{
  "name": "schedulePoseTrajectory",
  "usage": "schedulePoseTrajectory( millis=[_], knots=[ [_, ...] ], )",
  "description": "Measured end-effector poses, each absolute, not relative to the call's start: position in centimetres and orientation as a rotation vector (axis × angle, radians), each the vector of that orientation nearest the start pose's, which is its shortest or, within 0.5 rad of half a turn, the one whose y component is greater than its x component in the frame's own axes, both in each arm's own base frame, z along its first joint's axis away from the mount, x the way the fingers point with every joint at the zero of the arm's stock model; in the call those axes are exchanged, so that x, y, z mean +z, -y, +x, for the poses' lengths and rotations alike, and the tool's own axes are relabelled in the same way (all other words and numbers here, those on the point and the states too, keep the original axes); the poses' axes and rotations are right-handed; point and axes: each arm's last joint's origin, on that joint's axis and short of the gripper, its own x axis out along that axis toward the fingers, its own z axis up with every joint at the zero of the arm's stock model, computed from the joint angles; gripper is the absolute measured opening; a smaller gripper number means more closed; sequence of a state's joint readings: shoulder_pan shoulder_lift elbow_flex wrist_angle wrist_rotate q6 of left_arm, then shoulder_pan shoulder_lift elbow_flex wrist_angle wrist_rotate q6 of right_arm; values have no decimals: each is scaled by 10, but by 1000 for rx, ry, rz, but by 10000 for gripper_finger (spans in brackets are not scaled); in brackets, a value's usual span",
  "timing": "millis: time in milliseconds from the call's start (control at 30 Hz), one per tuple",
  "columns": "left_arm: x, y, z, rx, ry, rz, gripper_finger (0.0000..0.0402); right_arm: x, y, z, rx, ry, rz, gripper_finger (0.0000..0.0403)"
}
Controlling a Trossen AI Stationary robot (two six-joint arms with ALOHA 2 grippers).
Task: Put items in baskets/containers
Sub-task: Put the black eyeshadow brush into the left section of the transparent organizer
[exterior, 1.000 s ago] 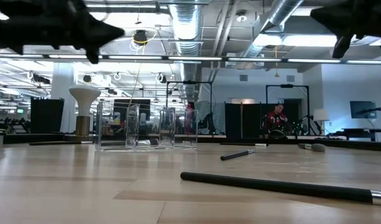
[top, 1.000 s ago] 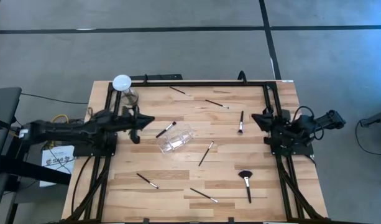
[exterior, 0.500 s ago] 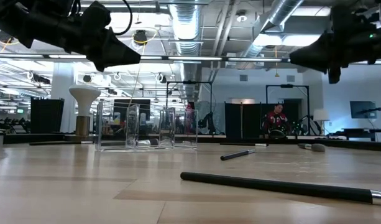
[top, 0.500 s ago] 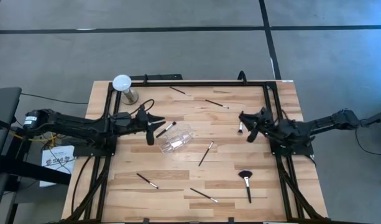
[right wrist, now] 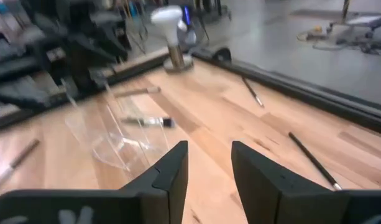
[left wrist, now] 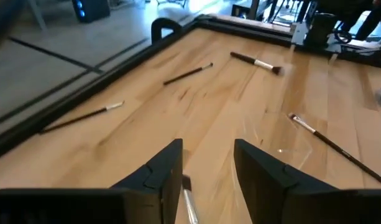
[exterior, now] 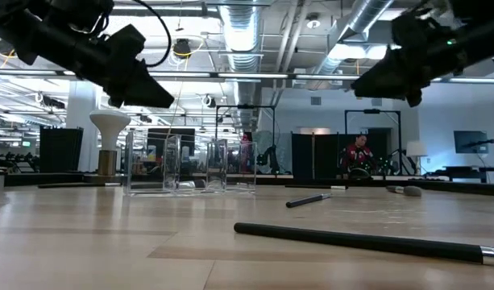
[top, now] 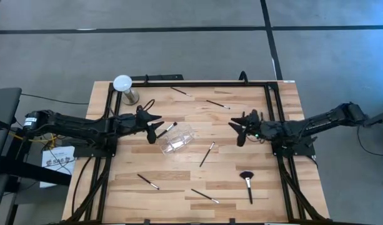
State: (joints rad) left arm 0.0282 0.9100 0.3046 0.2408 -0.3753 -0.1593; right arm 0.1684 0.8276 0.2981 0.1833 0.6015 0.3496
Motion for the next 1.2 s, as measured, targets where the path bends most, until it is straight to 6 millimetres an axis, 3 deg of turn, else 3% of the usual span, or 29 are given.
schedulePoseTrajectory(
  millis=[300, 567, 867, 1200],
  knots=[
    [194, -19, 177, 595, -524, -132, 140, 186, -10, 208, -553, -451, 147, 116],
    [195, -19, 179, 603, -536, -163, 140, 169, 6, 226, -567, -554, 241, 116],
    [187, -21, 179, 696, -588, -124, 140, 150, 22, 215, -728, -693, 382, 116],
    [188, -22, 177, 719, -588, -106, 140, 143, 30, 204, -858, -760, 489, 116]
  ],
)
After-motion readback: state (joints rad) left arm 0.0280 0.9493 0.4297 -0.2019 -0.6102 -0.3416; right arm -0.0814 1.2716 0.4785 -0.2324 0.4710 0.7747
